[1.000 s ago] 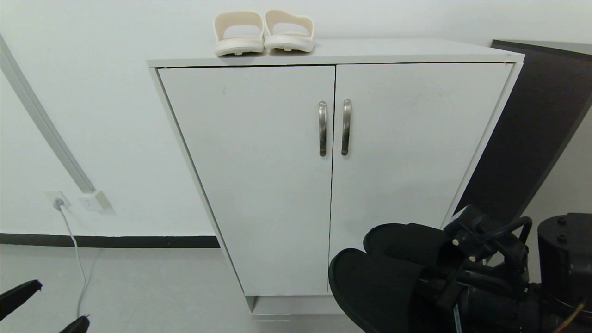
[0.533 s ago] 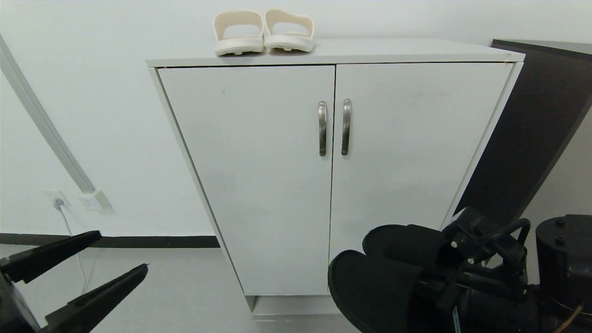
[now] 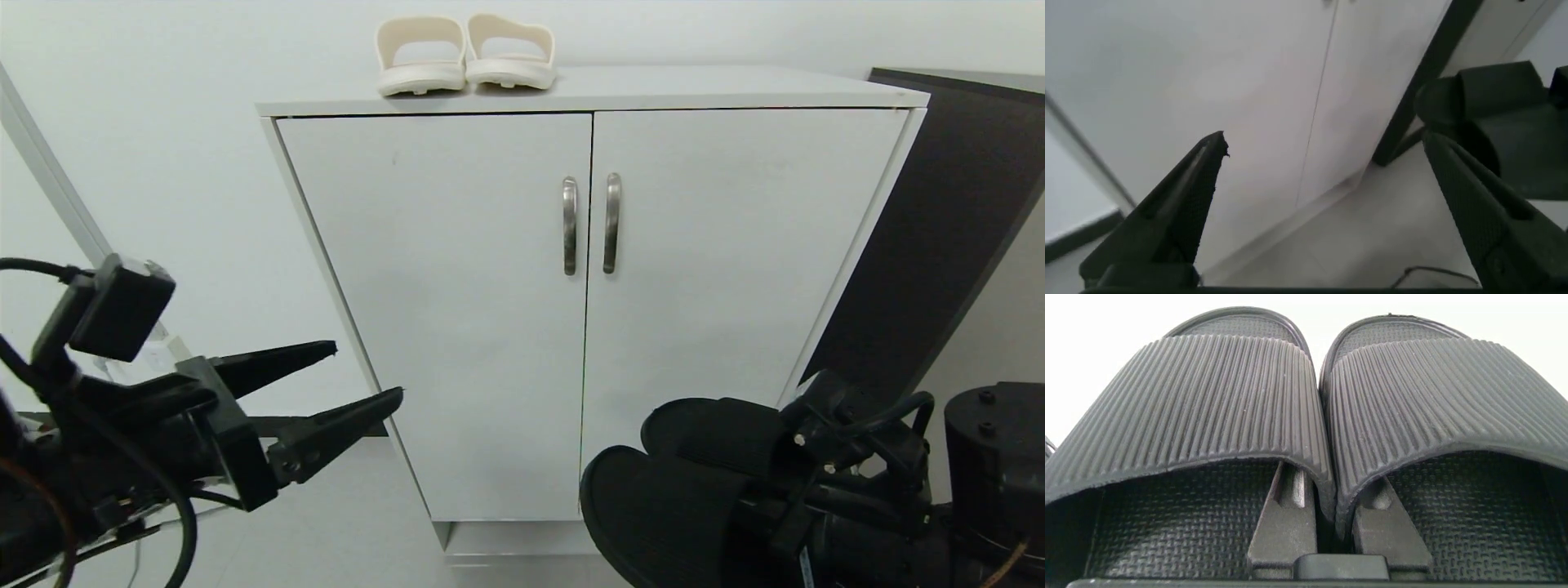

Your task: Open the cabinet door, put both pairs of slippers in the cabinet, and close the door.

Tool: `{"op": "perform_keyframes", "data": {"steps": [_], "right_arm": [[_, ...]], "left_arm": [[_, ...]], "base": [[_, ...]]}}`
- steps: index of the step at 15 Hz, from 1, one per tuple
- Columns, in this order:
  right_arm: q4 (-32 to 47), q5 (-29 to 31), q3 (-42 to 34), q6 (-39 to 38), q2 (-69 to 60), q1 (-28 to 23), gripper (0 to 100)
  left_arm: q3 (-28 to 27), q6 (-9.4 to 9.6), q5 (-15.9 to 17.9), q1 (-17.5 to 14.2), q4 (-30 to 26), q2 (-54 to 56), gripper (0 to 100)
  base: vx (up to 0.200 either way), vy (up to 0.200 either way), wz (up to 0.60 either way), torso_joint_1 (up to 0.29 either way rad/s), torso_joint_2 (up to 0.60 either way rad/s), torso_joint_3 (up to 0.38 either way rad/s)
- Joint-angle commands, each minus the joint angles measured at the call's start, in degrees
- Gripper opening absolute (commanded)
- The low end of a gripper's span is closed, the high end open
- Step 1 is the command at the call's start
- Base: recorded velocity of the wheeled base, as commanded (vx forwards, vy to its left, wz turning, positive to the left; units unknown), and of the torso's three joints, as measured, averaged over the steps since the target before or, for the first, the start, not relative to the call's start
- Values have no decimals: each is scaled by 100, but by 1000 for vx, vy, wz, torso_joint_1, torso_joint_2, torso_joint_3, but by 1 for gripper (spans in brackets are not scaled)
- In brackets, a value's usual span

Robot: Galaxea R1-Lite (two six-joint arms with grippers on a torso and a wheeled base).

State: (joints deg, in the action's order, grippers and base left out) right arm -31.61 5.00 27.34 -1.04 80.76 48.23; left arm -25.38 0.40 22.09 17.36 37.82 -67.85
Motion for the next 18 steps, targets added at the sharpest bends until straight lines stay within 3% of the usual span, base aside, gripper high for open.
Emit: {"op": "perform_keyframes", "data": {"steps": [1, 5, 6, 10, 12, 14, 15, 17, 18], "right_arm": [[-3, 1, -1, -11, 18, 3, 0], [-3, 10, -27, -2, -17, 3, 0], [-3, 10, -27, -11, -8, -6, 0], [-3, -8, -36, -55, 45, -24, 0], [-12, -8, -27, -72, 98, -33, 0], [-38, -16, -27, -81, 221, -33, 0], [-135, -8, -54, -72, 247, -33, 0], [-276, -8, -133, -55, 282, -33, 0], [-276, -8, -124, -55, 282, -33, 0]], "left_arm": [[-116, -14, -3, 329, 437, -791, 100], [-661, -251, 6, 936, 508, -1257, 100], [-1021, -392, 6, 1156, 499, -1441, 100], [-1979, -585, 50, 1595, 358, -1872, 100], [-2542, -585, 120, 1762, -29, -2013, 100], [-3553, -603, 621, 1788, -828, -2408, 100], [-3896, -735, 779, 1788, -995, -2593, 100], [-4432, -1332, 1377, 1771, -1013, -2900, 100], [-4546, -1526, 1491, 1762, -1013, -2962, 100]], "base": [[0, 0, 0, 0, 0, 0], [0, 0, 0, 0, 0, 0], [0, 0, 0, 0, 0, 0], [0, 0, 0, 0, 0, 0], [0, 0, 0, 0, 0, 0], [0, 0, 0, 0, 0, 0], [0, 0, 0, 0, 0, 0], [0, 0, 0, 0, 0, 0], [0, 0, 0, 0, 0, 0]]}}
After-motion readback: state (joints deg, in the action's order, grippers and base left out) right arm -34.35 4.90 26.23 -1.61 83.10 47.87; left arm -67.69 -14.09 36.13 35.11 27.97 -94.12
